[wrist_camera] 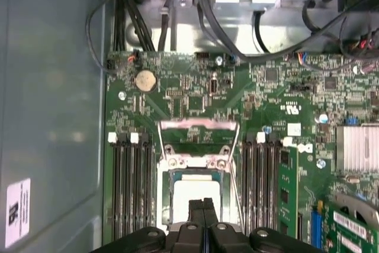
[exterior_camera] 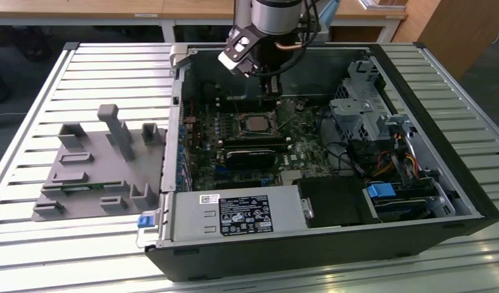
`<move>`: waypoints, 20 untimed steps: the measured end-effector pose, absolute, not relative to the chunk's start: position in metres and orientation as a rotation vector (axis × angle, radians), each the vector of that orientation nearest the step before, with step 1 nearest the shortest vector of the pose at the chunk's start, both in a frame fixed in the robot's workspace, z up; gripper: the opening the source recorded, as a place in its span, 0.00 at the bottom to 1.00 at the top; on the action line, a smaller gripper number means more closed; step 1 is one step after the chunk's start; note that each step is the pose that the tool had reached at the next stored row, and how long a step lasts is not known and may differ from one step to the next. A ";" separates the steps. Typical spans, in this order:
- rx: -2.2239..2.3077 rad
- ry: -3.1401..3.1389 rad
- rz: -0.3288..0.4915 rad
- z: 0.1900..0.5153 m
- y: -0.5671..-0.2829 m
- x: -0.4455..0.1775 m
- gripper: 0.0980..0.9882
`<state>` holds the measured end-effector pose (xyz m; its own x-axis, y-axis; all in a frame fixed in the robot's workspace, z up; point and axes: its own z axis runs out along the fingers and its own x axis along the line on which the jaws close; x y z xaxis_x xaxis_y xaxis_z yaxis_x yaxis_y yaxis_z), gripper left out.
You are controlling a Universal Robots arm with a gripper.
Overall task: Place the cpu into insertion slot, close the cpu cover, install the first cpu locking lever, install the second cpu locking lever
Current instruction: 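Close the cpu cover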
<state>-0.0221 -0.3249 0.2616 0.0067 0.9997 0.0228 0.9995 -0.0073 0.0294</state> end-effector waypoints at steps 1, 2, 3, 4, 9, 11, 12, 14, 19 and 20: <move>2.225 2.211 0.058 0.262 -0.325 -0.020 0.01; 2.224 2.212 0.059 0.262 -0.325 -0.019 0.01; 2.222 2.214 0.060 0.262 -0.325 -0.018 0.01; 2.220 2.217 0.060 0.262 -0.325 -0.018 0.01; 2.213 2.225 0.061 0.264 -0.325 -0.015 0.01; 2.212 2.227 0.062 0.266 -0.325 -0.014 0.01; 2.212 2.227 0.062 0.267 -0.325 -0.013 0.01; 2.212 2.227 0.062 0.267 -0.325 -0.011 0.01; 2.213 2.228 0.061 0.267 -0.325 0.003 0.01; 2.213 2.228 0.061 0.267 -0.325 0.005 0.01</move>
